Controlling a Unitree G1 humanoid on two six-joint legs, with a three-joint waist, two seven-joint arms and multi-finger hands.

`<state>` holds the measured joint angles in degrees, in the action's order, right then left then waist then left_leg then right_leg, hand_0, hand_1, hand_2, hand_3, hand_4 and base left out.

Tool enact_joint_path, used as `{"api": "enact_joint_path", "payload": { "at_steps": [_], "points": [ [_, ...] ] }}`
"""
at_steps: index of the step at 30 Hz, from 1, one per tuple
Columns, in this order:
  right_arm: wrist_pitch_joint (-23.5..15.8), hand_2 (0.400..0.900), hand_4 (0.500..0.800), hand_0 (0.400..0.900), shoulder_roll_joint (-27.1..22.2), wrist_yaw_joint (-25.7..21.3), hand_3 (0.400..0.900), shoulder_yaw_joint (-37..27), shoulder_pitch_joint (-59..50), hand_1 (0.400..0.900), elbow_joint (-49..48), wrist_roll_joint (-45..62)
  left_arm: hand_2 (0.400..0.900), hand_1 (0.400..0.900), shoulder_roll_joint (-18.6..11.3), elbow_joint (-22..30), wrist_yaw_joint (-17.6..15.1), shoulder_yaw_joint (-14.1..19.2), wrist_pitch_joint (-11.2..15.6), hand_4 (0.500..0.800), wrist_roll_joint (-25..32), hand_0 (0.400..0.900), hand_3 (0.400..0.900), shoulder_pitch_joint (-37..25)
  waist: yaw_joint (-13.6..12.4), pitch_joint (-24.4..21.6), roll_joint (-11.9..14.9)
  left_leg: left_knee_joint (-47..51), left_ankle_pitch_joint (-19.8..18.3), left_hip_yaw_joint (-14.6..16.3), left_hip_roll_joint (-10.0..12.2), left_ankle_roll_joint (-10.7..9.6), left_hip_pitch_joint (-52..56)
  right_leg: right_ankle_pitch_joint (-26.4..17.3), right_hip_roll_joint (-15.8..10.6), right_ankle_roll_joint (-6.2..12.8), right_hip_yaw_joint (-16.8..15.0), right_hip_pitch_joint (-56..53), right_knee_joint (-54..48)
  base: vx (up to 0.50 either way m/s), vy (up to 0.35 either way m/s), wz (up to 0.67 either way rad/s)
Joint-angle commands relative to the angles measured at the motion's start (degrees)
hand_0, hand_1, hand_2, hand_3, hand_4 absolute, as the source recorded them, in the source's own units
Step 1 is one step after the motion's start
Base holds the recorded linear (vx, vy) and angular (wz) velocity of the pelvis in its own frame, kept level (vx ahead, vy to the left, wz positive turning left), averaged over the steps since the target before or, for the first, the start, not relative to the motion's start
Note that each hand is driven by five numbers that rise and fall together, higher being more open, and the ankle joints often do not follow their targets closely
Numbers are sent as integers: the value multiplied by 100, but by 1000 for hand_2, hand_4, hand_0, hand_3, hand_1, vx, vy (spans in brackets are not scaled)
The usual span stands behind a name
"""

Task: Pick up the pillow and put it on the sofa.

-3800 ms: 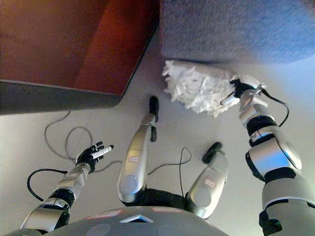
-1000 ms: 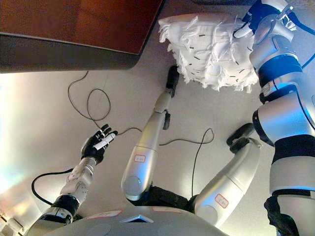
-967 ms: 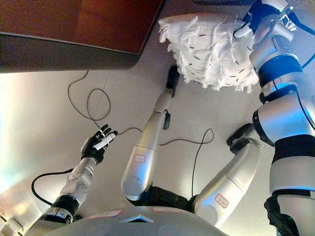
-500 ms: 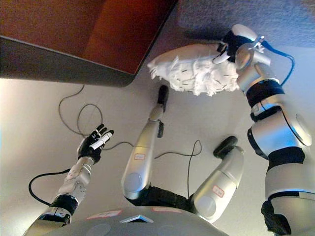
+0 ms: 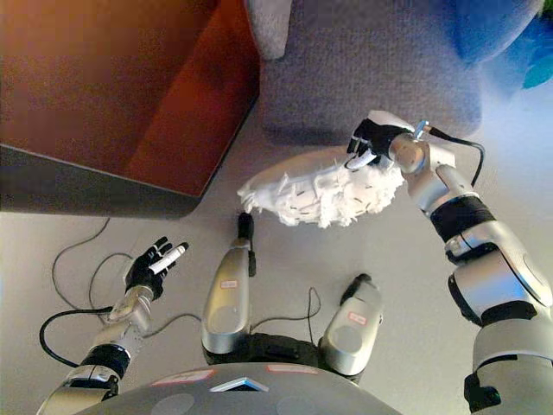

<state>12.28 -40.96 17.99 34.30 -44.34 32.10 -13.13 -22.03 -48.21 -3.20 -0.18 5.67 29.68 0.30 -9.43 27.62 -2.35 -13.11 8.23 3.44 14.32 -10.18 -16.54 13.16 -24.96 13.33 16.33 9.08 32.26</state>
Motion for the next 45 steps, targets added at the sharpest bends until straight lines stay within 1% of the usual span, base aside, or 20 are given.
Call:
{"api": "enact_joint_path", "payload": {
  "at_steps": [1,10,15,17,20,21,23,25,28,30,31,32,33,36,37,40,42,43,44,45],
  "points": [
    [-501,400,500,400,-260,29,400,-815,10,400,-851,329,900,900,-358,-303,-92,115,72,800,-528,900,900,608,-32,-985,168,-646,-919,-124,642,25,933,-1585,-257,101,-317,338,-1005,141,-25,-9],
    [-513,400,500,400,-529,246,400,-1285,518,400,-2037,1327,900,900,-411,-375,-90,382,-94,800,-915,900,900,613,145,-1402,278,-353,-1009,86,622,-41,1663,-1509,-127,147,-254,-361,-1307,62,-67,-9],
    [-598,400,500,400,-599,228,400,-1400,294,400,-2080,1879,900,900,-423,-506,-124,410,-151,800,-1056,900,900,468,215,-1608,305,3,-896,257,719,-82,2071,-1210,-22,108,-91,-539,-1093,19,-158,-8],
    [-584,400,500,400,-640,283,400,-1322,83,400,-1990,2129,900,900,-411,-608,-200,402,-179,800,-1064,900,900,391,236,-1726,308,327,-725,318,810,-113,2268,-1040,87,49,10,-582,-951,16,-213,-10],
    [-588,400,500,400,-636,399,400,-1111,-434,400,-1629,2687,900,900,-383,-762,-323,400,-213,800,-1003,900,900,282,204,-1904,318,844,-253,392,1037,-211,2480,-784,406,-257,238,-689,-805,0,-246,-14],
    [-611,400,500,400,-594,400,400,-1073,-548,400,-1501,2776,900,900,-370,-764,-351,393,-216,800,-972,900,900,266,174,-1914,327,884,-92,368,1081,-227,2486,-730,498,-332,278,-731,-796,10,-306,-12],
    [-603,400,500,400,-653,477,400,-912,-965,400,-1134,3090,900,900,-315,-810,-338,361,-146,800,-952,900,900,231,62,-1963,405,681,635,157,1190,-214,2204,-753,843,-559,451,-918,-1047,32,-332,3],
    [-547,400,500,400,-849,427,400,-739,-1254,400,-961,3164,900,900,-239,-885,-308,326,-64,800,-930,900,900,273,-17,-1993,522,380,803,39,1147,-149,1940,-815,983,-681,570,-1018,-1301,81,-270,8],
    [-453,400,500,400,-959,410,400,-476,-1734,400,-436,3490,900,900,-133,-1127,-236,233,82,800,-803,900,900,363,-173,-2074,600,21,689,-155,636,-95,1678,-847,1267,-832,738,-1258,-1770,182,-160,1],
    [-376,400,500,400,-899,316,400,-533,-1806,400,-141,3540,900,900,-112,-1196,-198,156,24,800,-820,900,900,343,-243,-2123,562,-5,560,26,275,-114,1536,-865,1428,-870,949,-1509,-2045,288,-76,30],
    [-360,400,500,400,-853,259,400,-606,-1841,400,101,3572,900,900,-99,-1240,-159,115,6,800,-862,900,900,309,-300,-2171,542,103,483,215,-12,-126,1415,-917,1507,-812,1100,-1695,-2243,301,-38,44],
    [-335,400,500,400,-831,233,400,-640,-1864,400,242,3540,900,900,-89,-1265,-128,79,6,800,-875,900,900,278,-339,-2202,528,200,480,334,-156,-135,1327,-935,1548,-783,1194,-1799,-2323,389,-34,47],
    [-322,400,500,400,-832,249,400,-683,-1859,400,388,3534,900,900,-77,-1281,-93,29,6,800,-915,900,900,252,-393,-2225,538,292,393,446,-308,-208,1259,-822,1590,-726,1226,-1976,-2352,403,-8,37],
    [-408,400,500,400,-1012,321,400,-731,-1909,400,806,3585,900,900,-41,-1341,-121,-177,74,800,-1015,900,900,215,-634,-2294,577,403,574,521,-658,-200,658,-596,1756,-786,1346,-2403,-2461,401,28,13],
    [-542,400,500,400,-1018,421,400,-700,-1991,400,1055,3610,900,900,-47,-1415,-132,-159,112,800,-1056,900,900,220,-726,-2324,621,544,381,523,-899,-57,587,-491,1818,-823,1241,-2480,-2465,405,86,-22],
    [-621,400,500,400,-939,433,400,-700,-1940,400,1055,3597,900,900,-107,-1483,-158,-65,105,800,-943,900,900,130,-754,-2377,841,194,-617,395,-1248,525,655,-613,1504,-638,1008,-2396,-2217,362,136,-18],
    [-687,400,500,400,-959,482,400,-895,-1640,400,892,3583,900,900,-180,-1456,-129,-3,48,800,-926,900,900,-4,-666,-2384,915,199,-763,465,-1346,721,838,-1027,1203,-443,891,-2211,-1383,369,197,12],
    [-707,400,500,400,-964,515,400,-1004,-1457,400,793,3513,900,900,-182,-1437,-152,-2,58,800,-882,900,900,-58,-606,-2375,897,242,-816,411,-1388,793,965,-1442,983,-349,742,-1988,-703,383,191,13],
    [-749,400,500,400,-963,520,400,-1081,-1303,400,724,3446,900,900,-190,-1389,-170,-13,49,800,-860,900,900,-81,-549,-2351,843,274,-866,372,-1377,846,1102,-1681,842,-312,609,-1756,-290,330,117,10],
    [-759,400,500,400,-955,542,400,-1134,-1211,400,666,3418,900,900,-199,-1344,-180,-28,39,800,-881,900,900,-89,-503,-2353,759,364,-779,402,-1286,901,1193,-1779,842,-411,634,-1612,-299,321,4,7]
  ]
}}
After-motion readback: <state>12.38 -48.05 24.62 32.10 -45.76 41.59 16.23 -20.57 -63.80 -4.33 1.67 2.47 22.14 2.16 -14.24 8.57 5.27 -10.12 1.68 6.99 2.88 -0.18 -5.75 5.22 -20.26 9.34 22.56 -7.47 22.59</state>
